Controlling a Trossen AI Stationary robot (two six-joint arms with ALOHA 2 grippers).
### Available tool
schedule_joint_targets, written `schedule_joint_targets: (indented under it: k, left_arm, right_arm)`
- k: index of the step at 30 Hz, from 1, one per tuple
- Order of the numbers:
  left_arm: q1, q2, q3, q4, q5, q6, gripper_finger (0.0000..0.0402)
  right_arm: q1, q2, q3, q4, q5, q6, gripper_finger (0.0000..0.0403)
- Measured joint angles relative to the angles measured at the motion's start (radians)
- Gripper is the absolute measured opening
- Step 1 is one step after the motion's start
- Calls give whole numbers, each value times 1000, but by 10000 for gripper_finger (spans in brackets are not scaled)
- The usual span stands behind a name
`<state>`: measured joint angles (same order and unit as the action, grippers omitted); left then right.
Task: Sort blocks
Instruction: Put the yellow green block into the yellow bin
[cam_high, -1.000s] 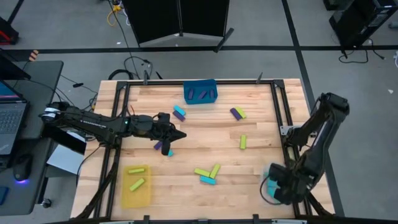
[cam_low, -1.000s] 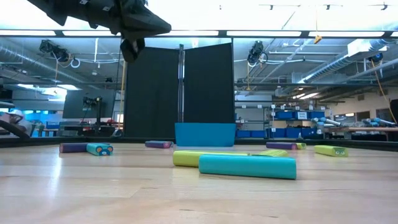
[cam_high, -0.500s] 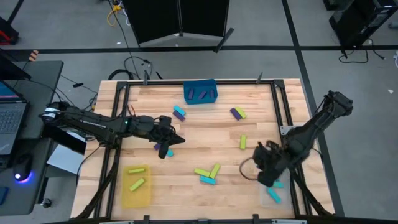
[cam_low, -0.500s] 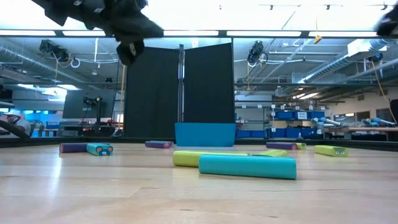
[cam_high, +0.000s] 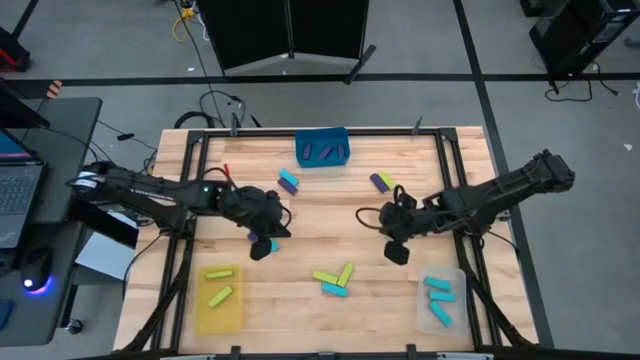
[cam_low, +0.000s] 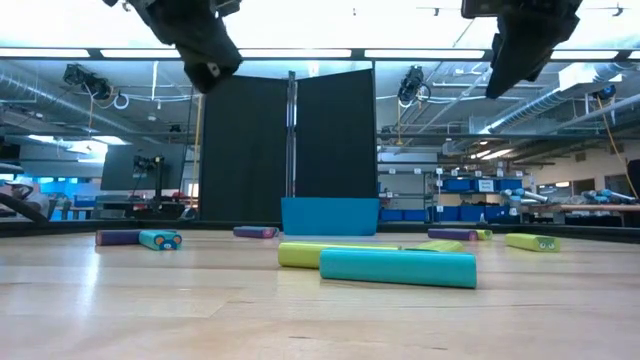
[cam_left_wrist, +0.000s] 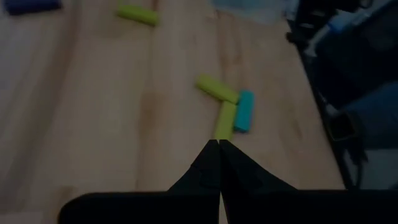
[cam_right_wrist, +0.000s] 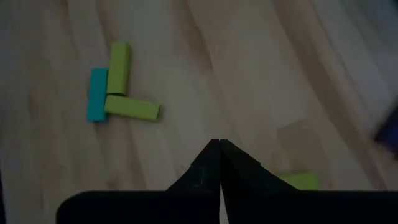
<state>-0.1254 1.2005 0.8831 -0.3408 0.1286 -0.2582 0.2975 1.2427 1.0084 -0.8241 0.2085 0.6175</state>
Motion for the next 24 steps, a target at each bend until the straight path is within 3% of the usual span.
schedule_joint_targets:
  k: [8, 17, 24]
  left_arm:
    - [-56, 145, 66, 8, 42, 18, 15]
    - [-67, 313, 76, 218, 153, 6, 28]
    - [-98, 414, 76, 295, 153, -8, 72]
  right_arm:
    - [-30, -50, 0, -80, -24, -70, 9]
    - [-95, -190, -79, -128, -73, -119, 6]
    - [-143, -302, -127, -154, -77, -176, 6]
